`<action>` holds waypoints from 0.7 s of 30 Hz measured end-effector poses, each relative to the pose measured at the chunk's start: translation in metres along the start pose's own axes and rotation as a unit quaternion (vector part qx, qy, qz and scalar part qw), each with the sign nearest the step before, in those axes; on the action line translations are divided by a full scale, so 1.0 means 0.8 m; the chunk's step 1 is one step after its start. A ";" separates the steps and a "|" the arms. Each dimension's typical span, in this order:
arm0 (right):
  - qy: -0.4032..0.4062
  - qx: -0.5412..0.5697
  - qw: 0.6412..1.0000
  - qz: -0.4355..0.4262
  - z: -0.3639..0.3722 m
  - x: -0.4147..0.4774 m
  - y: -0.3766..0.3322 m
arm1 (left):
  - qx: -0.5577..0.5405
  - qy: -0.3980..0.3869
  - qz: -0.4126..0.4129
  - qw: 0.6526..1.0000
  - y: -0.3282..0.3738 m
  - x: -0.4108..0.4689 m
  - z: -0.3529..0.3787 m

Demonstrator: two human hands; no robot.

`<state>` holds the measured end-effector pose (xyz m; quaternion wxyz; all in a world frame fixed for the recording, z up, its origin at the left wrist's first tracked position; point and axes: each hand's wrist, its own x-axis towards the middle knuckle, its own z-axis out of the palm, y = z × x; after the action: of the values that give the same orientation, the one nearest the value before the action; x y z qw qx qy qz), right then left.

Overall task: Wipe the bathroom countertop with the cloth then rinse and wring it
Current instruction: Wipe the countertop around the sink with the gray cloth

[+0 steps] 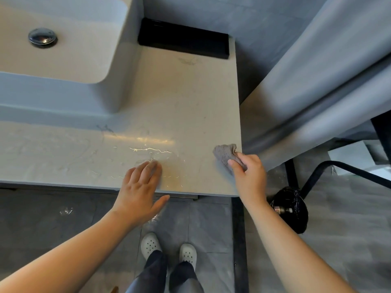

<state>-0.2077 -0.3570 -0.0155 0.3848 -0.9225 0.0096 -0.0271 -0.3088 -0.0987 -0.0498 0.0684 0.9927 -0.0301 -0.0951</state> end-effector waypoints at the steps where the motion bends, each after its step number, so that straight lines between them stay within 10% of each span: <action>1: 0.009 -0.014 1.000 -0.001 0.004 0.016 0.002 | -0.003 0.002 -0.004 1.000 0.002 0.000 0.001; 21: -0.180 -0.007 0.982 -0.050 0.057 -0.073 -0.007 | -0.079 0.028 -0.064 0.994 -0.013 -0.036 -0.005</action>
<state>-0.2637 -0.3183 -0.0461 0.3716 -0.9145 -0.1057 0.1200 -0.3361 -0.0860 -0.0417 0.1412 0.9863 0.0428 -0.0735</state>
